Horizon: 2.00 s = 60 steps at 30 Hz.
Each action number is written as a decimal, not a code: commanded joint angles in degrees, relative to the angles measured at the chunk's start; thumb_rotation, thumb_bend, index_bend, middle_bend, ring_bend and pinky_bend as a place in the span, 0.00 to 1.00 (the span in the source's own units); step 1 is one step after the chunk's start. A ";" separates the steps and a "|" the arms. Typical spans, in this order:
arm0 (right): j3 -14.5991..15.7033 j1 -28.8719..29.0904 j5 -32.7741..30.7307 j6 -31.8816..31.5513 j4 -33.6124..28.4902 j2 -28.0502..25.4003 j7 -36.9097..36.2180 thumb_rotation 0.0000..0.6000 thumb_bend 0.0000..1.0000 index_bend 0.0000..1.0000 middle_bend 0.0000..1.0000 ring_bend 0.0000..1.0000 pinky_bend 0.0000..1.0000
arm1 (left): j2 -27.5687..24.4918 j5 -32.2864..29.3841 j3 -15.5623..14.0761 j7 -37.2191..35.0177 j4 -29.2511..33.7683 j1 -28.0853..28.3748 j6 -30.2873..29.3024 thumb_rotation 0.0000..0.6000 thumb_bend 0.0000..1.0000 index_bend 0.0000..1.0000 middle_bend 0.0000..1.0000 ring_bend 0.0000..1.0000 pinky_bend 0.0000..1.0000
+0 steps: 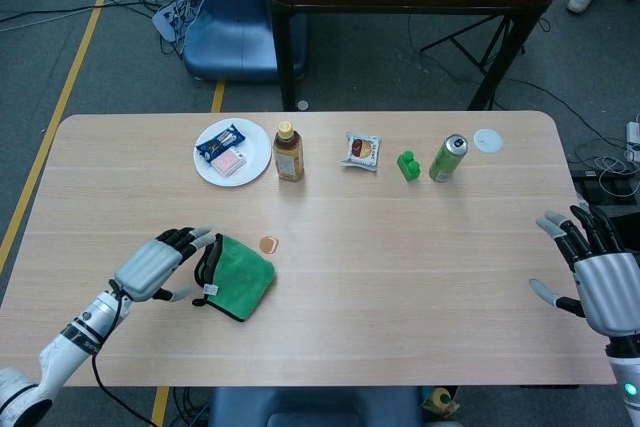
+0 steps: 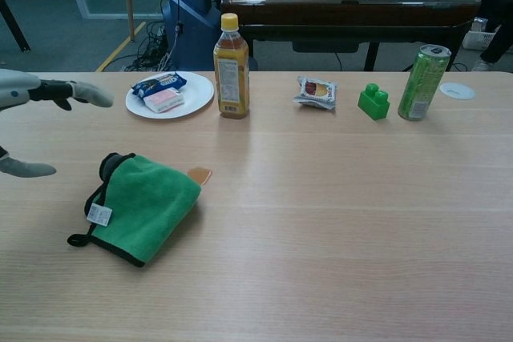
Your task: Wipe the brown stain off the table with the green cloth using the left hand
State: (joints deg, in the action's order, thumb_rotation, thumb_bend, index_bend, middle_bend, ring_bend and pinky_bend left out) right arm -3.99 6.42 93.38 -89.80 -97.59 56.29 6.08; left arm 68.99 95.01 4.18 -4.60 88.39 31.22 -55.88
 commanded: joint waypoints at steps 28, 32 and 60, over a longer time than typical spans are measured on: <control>0.50 -1.09 -1.42 0.87 2.21 0.46 -2.38 1.00 0.22 0.21 0.22 0.10 0.03 | 19.95 -10.91 -0.30 13.89 -17.87 10.65 10.99 1.00 0.22 0.42 0.28 0.33 0.50; 0.48 -1.24 -1.61 0.82 2.42 0.51 -2.61 1.00 0.22 0.21 0.22 0.10 0.03 | 20.75 -9.19 -0.57 6.85 -21.47 10.28 7.97 1.00 0.22 0.55 0.50 0.51 0.73; 0.68 -1.84 -1.91 0.92 2.43 0.28 -2.66 1.00 0.22 0.21 0.22 0.10 0.03 | 29.00 -15.15 6.80 1.83 -29.83 17.05 4.23 1.00 0.22 0.62 0.66 0.65 0.88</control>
State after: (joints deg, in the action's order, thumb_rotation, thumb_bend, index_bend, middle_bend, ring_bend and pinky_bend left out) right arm -3.32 4.58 91.48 -88.90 -95.14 56.58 3.42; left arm 95.08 79.90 11.14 -4.05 62.03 47.10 -51.64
